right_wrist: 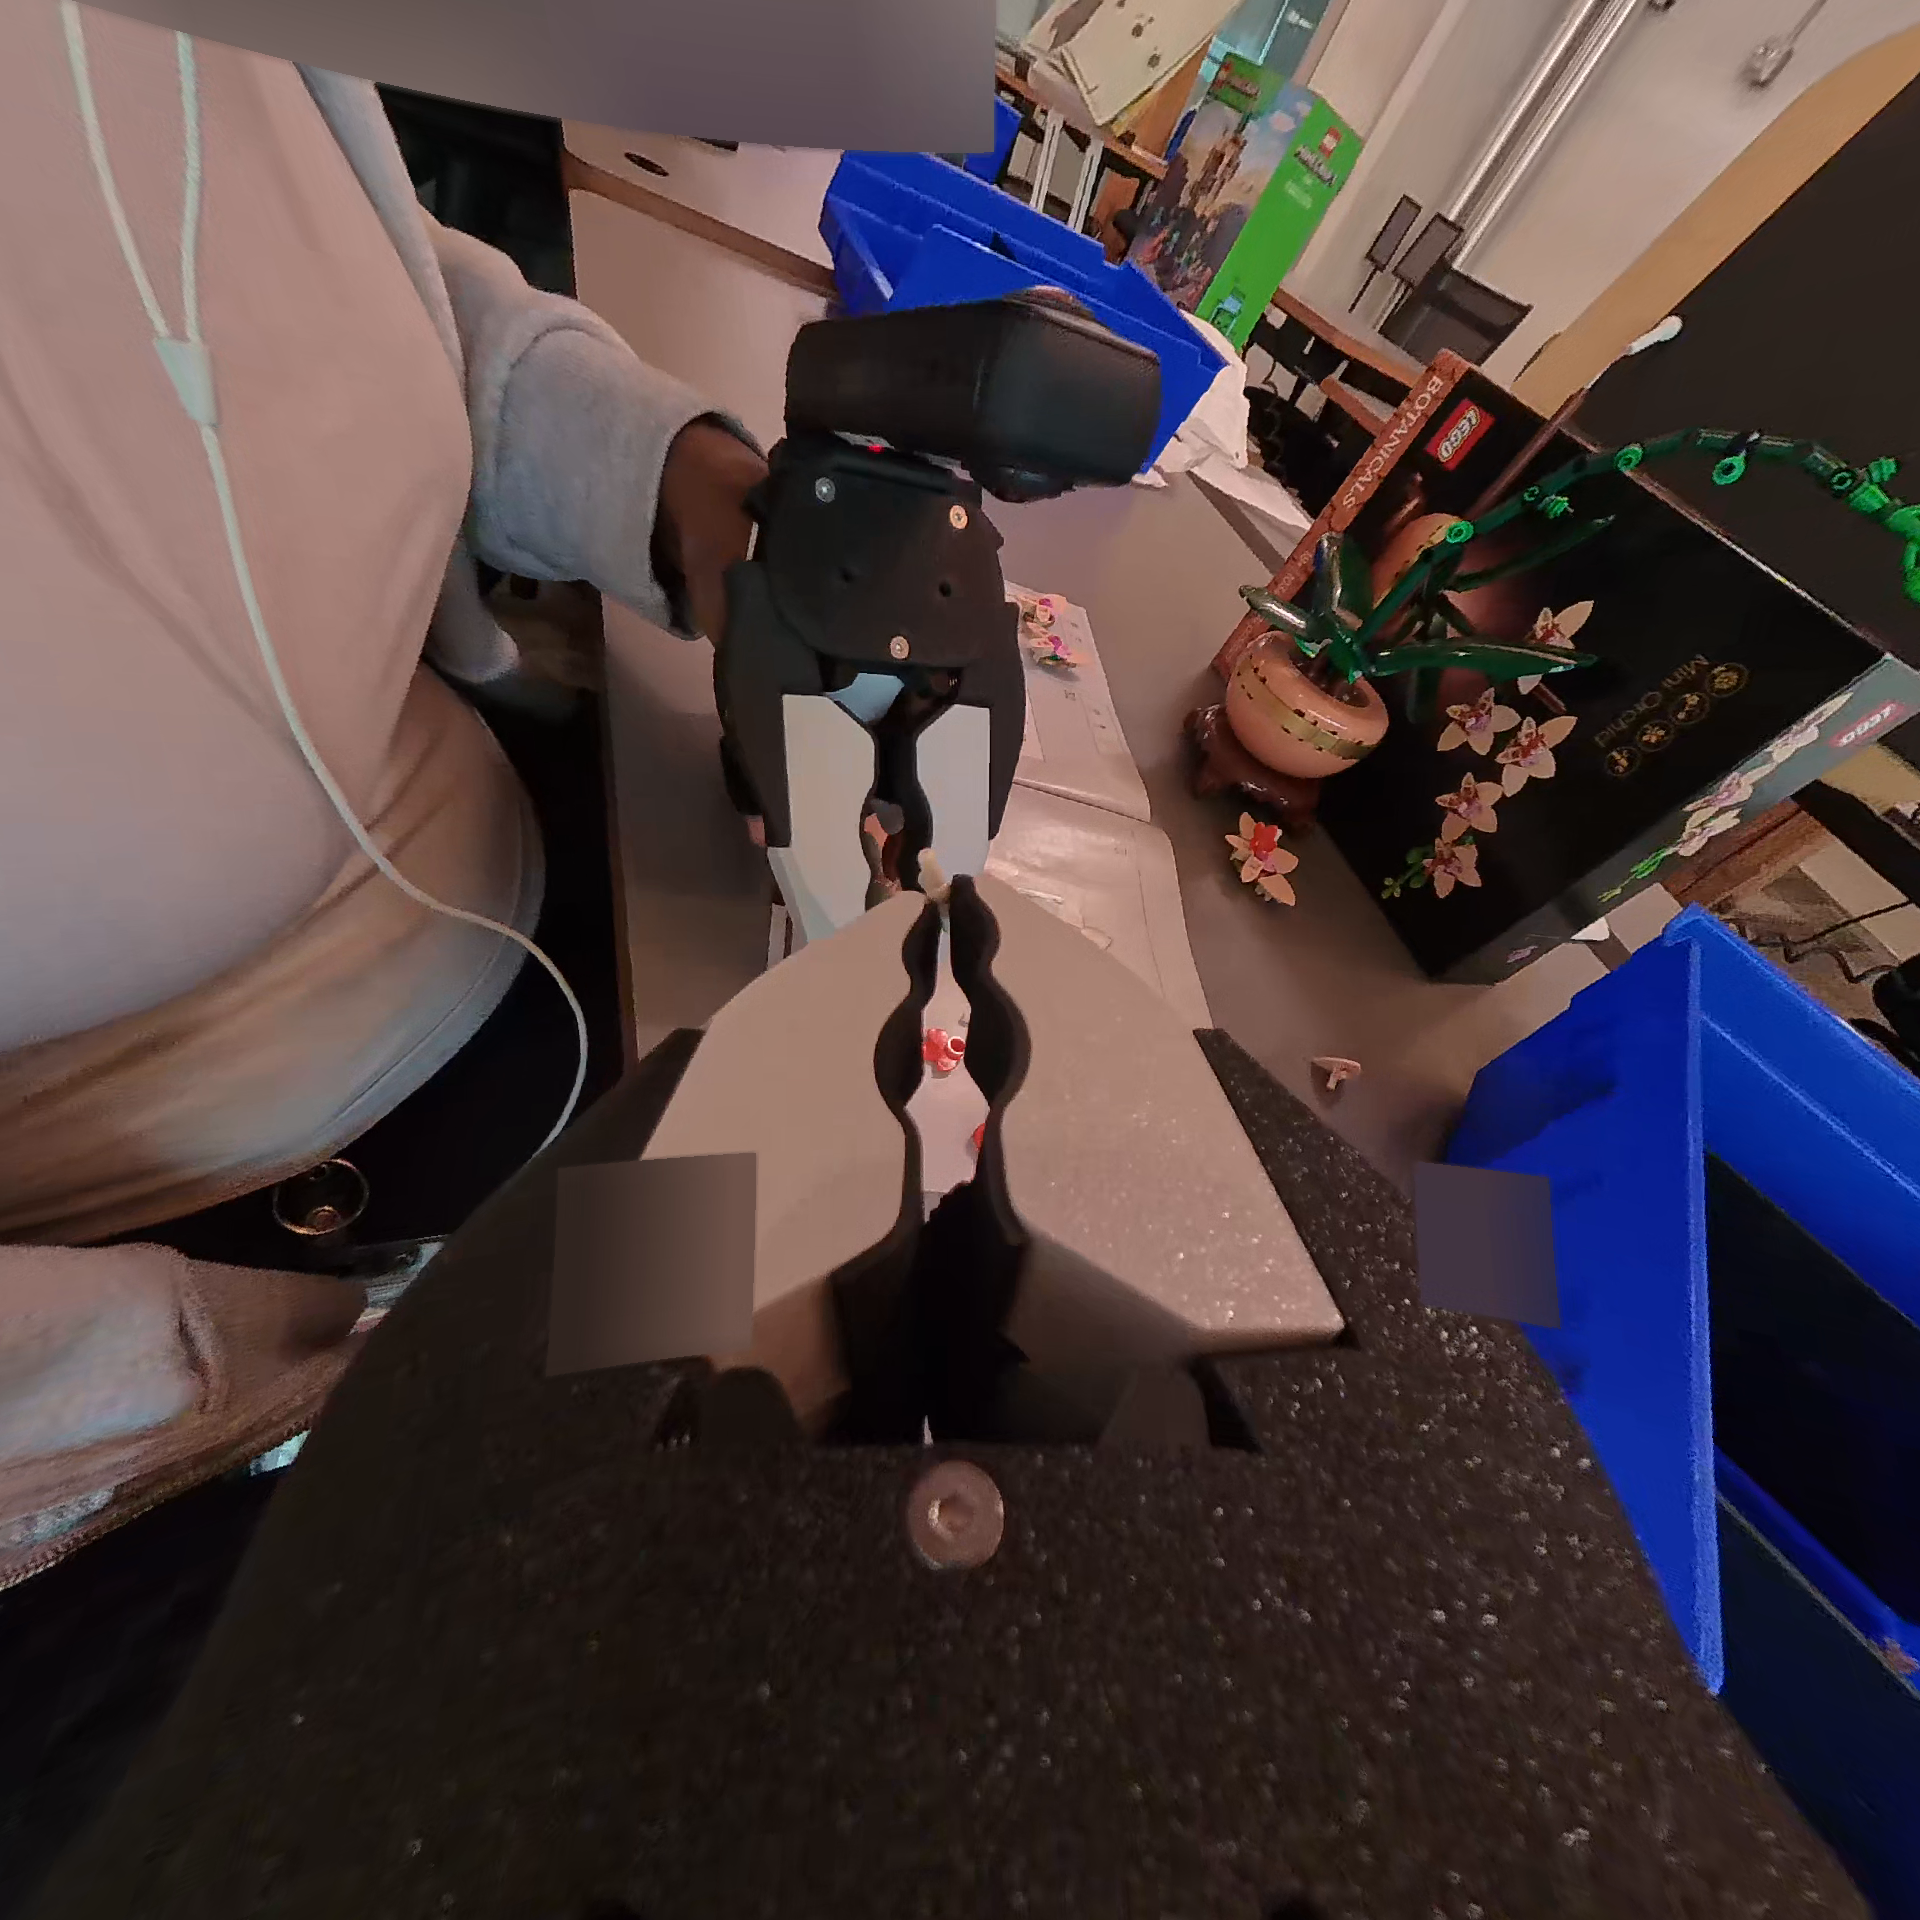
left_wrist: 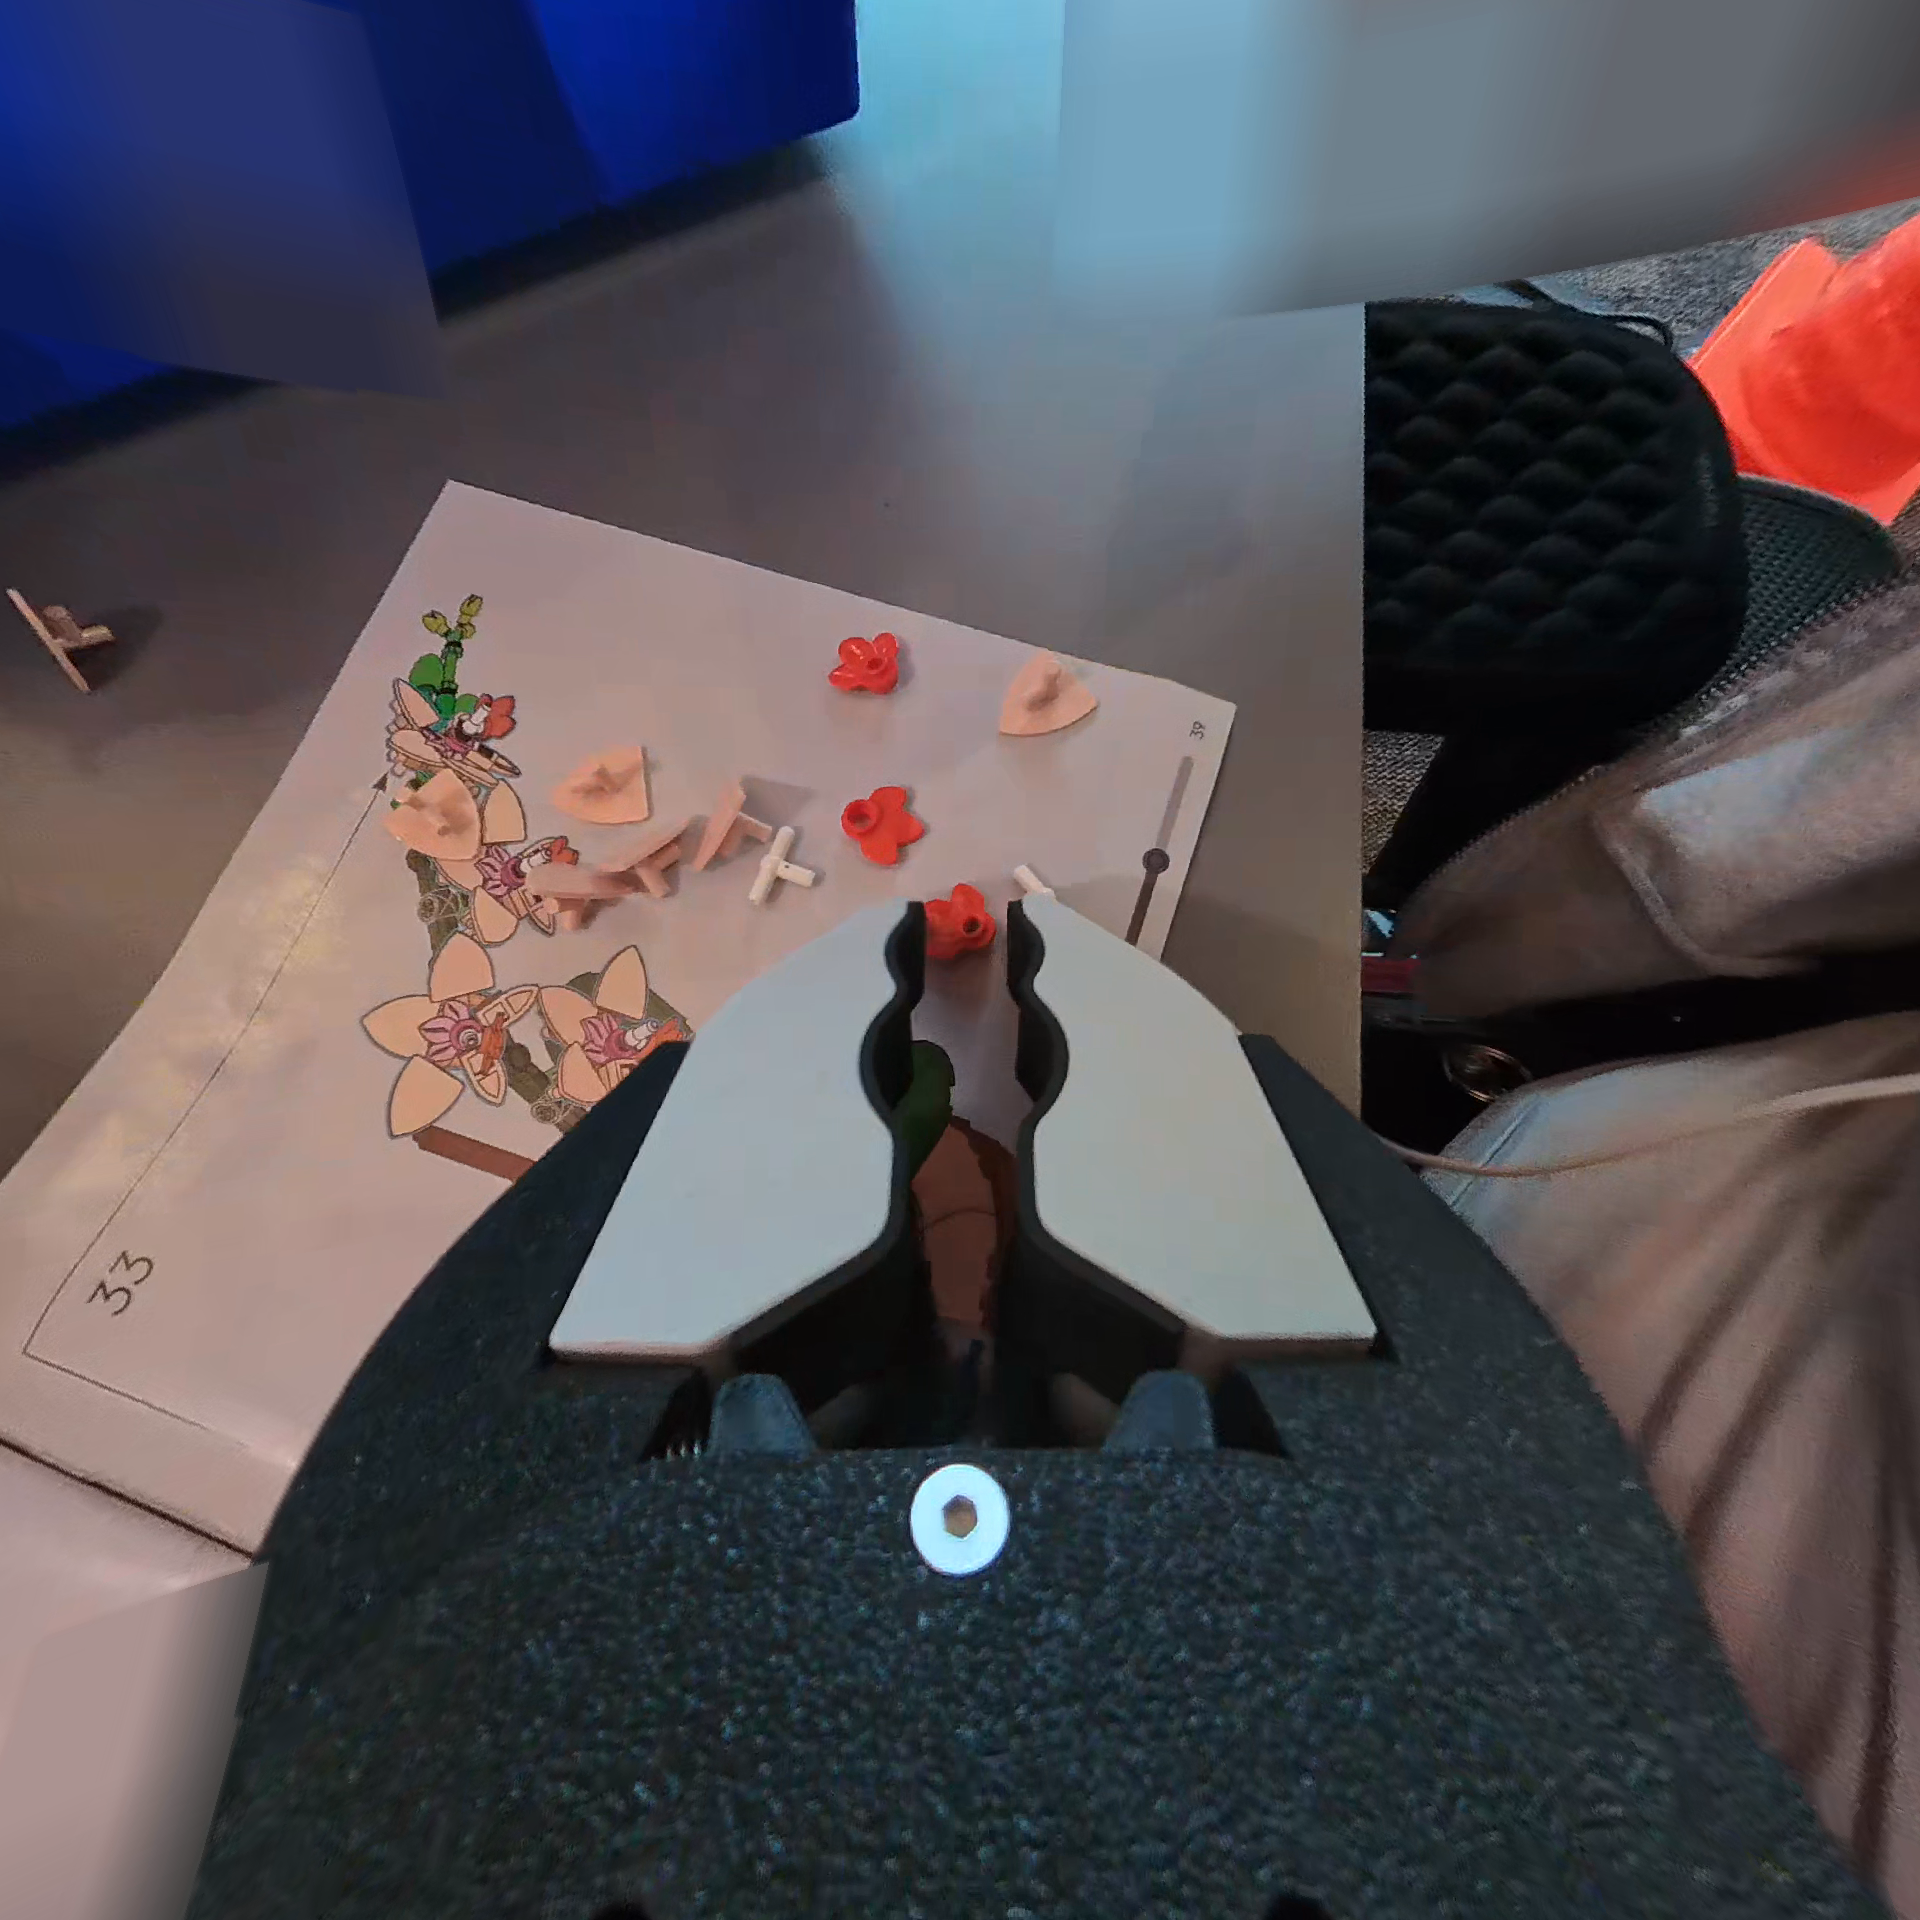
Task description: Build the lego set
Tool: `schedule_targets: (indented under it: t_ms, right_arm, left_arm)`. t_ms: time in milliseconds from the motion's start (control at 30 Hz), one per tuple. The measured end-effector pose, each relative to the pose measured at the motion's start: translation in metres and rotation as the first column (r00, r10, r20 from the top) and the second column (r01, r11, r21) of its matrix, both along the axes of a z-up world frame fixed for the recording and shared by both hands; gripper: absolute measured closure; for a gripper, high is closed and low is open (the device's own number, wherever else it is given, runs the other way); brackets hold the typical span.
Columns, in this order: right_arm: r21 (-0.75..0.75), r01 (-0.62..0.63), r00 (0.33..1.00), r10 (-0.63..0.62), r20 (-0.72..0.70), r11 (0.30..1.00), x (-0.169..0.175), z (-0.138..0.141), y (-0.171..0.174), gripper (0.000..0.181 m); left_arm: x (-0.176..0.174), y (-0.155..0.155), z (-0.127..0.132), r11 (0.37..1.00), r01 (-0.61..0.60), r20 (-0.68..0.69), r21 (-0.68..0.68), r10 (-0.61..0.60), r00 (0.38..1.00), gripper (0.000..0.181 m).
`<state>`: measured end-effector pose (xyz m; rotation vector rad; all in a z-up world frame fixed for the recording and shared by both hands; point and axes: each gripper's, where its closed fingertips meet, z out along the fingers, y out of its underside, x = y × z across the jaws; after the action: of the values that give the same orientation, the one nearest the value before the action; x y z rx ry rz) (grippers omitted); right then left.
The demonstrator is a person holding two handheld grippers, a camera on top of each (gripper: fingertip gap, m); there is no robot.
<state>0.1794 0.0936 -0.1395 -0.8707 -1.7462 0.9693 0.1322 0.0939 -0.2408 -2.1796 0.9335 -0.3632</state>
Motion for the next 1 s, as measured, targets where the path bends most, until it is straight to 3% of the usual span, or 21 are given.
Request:
schedule_targets:
  t_ms: [233, 433, 567, 633, 733, 867, 1000]
  right_arm:
    - [-0.060, -0.007, 1.000, 0.008, 0.018, 0.998, -0.005, -0.013, 0.000, 0.179]
    - [-0.032, 0.021, 0.984, -0.015, 0.176, 0.999, -0.040, -0.049, -0.002, 0.179]
    - [-0.129, -0.049, 0.995, 0.059, 0.076, 0.990, -0.074, -0.027, -0.016, 0.179]
    - [-0.184, -0.082, 0.996, 0.087, 0.021, 0.979, -0.093, -0.012, -0.023, 0.179]
    - [-0.193, -0.138, 0.989, 0.146, 0.028, 0.971, -0.120, -0.002, -0.042, 0.179]
    - [-0.150, -0.192, 0.968, 0.212, 0.133, 0.970, -0.145, -0.018, -0.068, 0.179]
    - [-0.248, -0.182, 0.942, 0.241, 0.233, 0.952, -0.169, -0.038, -0.089, 0.179]
  left_arm:
    - [-0.008, 0.003, 0.001, 1.000, -0.015, 0.020, 0.015, 0.015, 1.000, 0.175]
    - [-0.028, -0.010, 0.049, 0.990, -0.018, 0.187, 0.140, -0.008, 0.982, 0.176]
    - [-0.052, -0.037, 0.086, 0.961, 0.029, 0.295, 0.275, -0.114, 0.949, 0.176]
    - [-0.070, -0.050, 0.095, 0.931, 0.060, 0.275, 0.360, -0.167, 0.947, 0.176]
    - [-0.100, -0.062, 0.080, 0.937, 0.120, 0.150, 0.329, -0.178, 0.973, 0.176]
    - [-0.130, -0.088, 0.052, 0.947, 0.197, -0.022, 0.254, -0.198, 0.980, 0.176]
    - [-0.140, -0.109, 0.040, 0.926, 0.274, -0.058, 0.259, -0.269, 0.961, 0.176]
